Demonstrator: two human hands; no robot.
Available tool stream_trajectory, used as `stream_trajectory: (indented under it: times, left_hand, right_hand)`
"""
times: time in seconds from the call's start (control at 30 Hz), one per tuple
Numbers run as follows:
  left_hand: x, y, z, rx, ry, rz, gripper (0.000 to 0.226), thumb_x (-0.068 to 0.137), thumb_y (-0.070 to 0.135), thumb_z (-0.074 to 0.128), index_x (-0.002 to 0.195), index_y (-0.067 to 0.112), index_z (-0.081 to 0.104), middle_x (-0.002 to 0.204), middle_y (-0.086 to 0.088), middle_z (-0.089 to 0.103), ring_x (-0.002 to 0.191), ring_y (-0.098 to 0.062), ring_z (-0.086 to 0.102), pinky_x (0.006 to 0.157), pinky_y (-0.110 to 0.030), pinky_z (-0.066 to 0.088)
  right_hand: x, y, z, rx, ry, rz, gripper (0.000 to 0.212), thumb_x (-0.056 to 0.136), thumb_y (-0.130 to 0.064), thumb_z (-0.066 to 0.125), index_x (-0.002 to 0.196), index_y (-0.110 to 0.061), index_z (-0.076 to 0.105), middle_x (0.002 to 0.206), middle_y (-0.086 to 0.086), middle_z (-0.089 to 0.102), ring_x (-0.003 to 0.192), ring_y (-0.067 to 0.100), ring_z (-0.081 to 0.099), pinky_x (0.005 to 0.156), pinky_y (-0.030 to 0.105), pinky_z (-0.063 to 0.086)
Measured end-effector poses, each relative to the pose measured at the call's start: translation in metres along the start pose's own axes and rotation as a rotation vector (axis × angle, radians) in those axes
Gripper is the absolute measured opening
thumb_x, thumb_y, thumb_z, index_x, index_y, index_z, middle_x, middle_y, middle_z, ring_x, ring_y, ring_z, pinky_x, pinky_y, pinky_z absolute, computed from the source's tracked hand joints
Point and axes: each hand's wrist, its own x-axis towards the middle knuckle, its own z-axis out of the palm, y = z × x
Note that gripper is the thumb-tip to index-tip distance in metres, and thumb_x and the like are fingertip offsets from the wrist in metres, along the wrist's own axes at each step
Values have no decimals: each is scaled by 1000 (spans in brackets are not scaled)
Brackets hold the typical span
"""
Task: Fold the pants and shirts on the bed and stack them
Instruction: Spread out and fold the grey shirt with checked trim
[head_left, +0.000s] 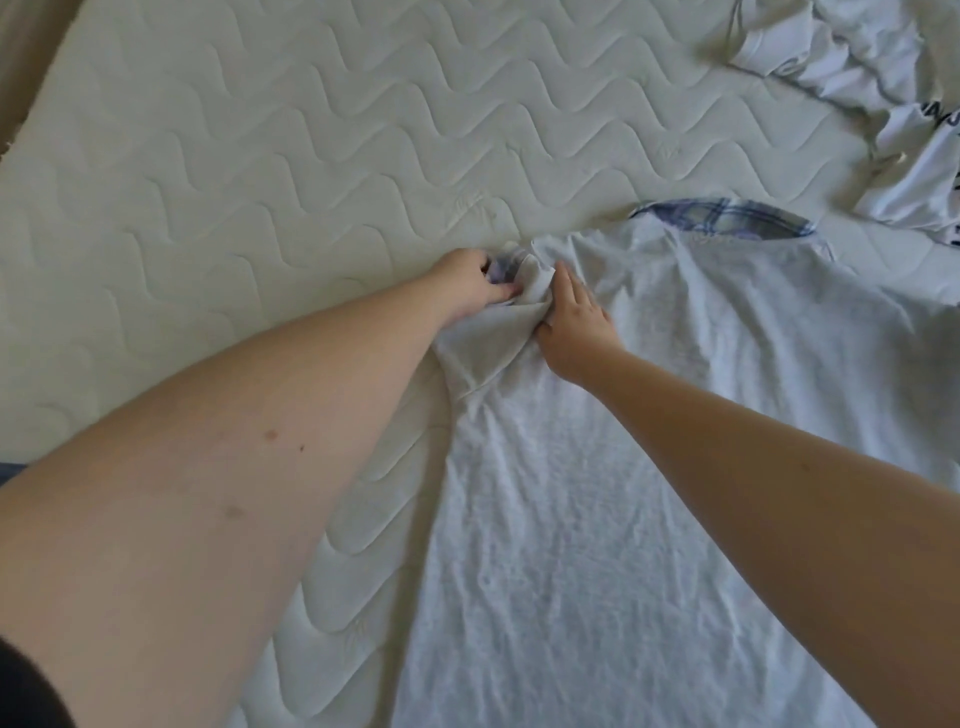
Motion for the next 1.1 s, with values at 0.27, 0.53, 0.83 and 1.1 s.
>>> stream_trajectory:
  times: [0.27, 0.53, 0.83, 1.1]
  left_hand:
    - [-42, -63, -41, -87, 530, -218, 24, 95, 26, 51, 105, 4, 54, 106, -19, 63, 97, -35, 59, 69, -31, 33]
    - [-78, -96, -34, -396, 489, -276, 32, 101, 36, 47, 112, 7, 57, 113, -15, 66, 107, -31, 61, 87, -37, 45]
    - [-100, -92, -34, -595, 29, -123, 17, 87, 15, 71, 100, 26, 69, 100, 11, 73, 90, -6, 70, 73, -17, 53]
    - [-105, -112, -30, -186, 295, -416, 28, 91, 28, 55, 68, 12, 54, 59, -8, 50, 59, -27, 49, 60, -30, 34]
  right_hand:
    - [10, -4, 21, -132, 44, -67, 71, 100, -49, 37, 157, -25, 2, 165, -2, -6, 151, 20, -9, 121, 41, 0]
    - [17, 4, 26, -257, -52, -51, 74, 96, -64, 27, 156, -35, -7, 163, -5, -18, 150, 18, -15, 121, 46, -6]
    - [16, -5, 17, -227, -101, -31, 74, 98, -58, 35, 157, -30, -2, 164, -1, -15, 151, 21, -12, 122, 47, -2]
    - [0, -4, 26, -255, -60, -44, 69, 99, -53, 36, 156, -35, 1, 164, -7, -14, 151, 19, -12, 121, 51, 1]
